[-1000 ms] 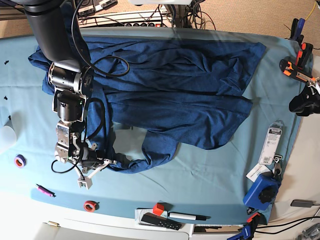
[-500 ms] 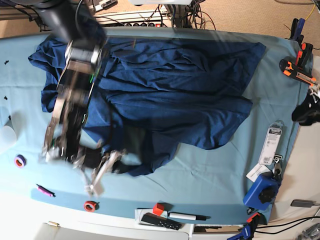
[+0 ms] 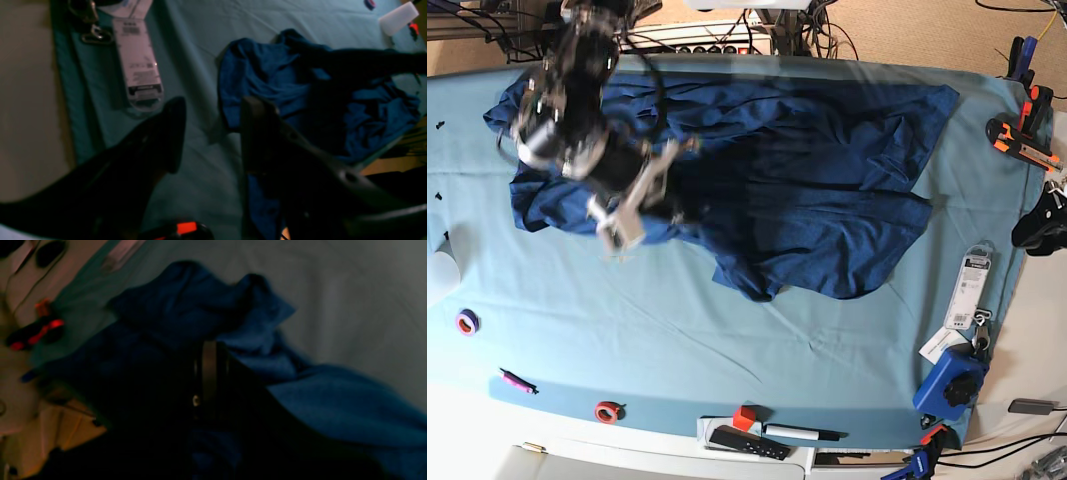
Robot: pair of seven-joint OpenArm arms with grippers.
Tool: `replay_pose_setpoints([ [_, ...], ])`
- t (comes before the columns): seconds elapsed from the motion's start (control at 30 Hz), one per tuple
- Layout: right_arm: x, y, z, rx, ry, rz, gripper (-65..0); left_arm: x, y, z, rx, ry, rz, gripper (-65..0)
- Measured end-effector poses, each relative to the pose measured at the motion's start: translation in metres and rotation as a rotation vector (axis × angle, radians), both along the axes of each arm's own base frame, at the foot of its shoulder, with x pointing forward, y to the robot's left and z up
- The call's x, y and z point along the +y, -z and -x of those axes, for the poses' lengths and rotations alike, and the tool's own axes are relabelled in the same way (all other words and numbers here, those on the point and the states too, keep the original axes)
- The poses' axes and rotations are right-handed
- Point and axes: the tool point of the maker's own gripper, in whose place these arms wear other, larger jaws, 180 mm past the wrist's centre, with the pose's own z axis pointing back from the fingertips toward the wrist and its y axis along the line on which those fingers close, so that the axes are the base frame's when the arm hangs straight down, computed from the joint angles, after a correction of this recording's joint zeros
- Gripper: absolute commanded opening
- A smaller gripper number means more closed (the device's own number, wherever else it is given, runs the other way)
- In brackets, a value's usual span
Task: Layout the t-shirt on the table in an organized manner, then fold the t-shirt properly
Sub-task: 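Drag the grasped fabric with the right gripper across the shirt middle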
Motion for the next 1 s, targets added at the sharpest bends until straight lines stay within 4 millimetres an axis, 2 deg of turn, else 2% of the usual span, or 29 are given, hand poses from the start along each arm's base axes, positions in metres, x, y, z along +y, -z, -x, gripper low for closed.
replay_pose_setpoints([
  [0.1, 0.014, -0.002, 0.013, -0.002, -0.044, -0.012, -65.0, 0.0, 0.0, 0.0, -0.001, 0.0, 0.0, -37.5],
  [0.27, 0.063, 0.009, 0.04, 0.038, -0.213, -0.013, -65.0, 0.0, 0.0, 0.0, 0.0, 0.0, 0.001, -37.5],
  [0.4, 0.089, 0.014, 0.046, -0.002, -0.281, 0.062, -65.0, 0.0, 0.0, 0.0, 0.0, 0.0, 0.001, -37.5],
  [0.53, 0.101, 0.019, 0.049, -0.032, -0.306, 0.134, -65.0, 0.0, 0.0, 0.0, 0.0, 0.0, 0.001, -37.5],
  [0.63, 0.105, 0.017, 0.046, -0.069, -0.303, 0.152, -40.1, -0.001, 0.001, 0.0, 0.001, 0.0, 0.004, -37.5],
  [0.67, 0.106, 0.015, 0.045, -0.086, -0.3, 0.147, -35.5, -0.003, 0.002, 0.0, 0.0, -0.001, 0.013, -37.5],
  [0.77, 0.111, 0.004, 0.039, -0.141, -0.285, 0.103, -34.4, -0.014, 0.011, 0.001, 0.002, -0.007, 0.066, -37.5],
  [0.83, 0.106, -0.005, 0.026, -0.188, -0.207, 0.088, -34.4, -0.024, 0.019, 0.003, 0.003, -0.011, 0.109, -37.5],
  [0.93, 0.078, -0.018, -0.009, -0.31, 0.006, 0.148, -34.5, -0.04, 0.026, 0.004, 0.0, -0.015, 0.184, -37.5],
  [1.0, 0.056, -0.011, -0.034, -0.313, 0.129, 0.234, -34.5, -0.051, 0.03, 0.004, -0.005, -0.019, 0.237, -37.5],
])
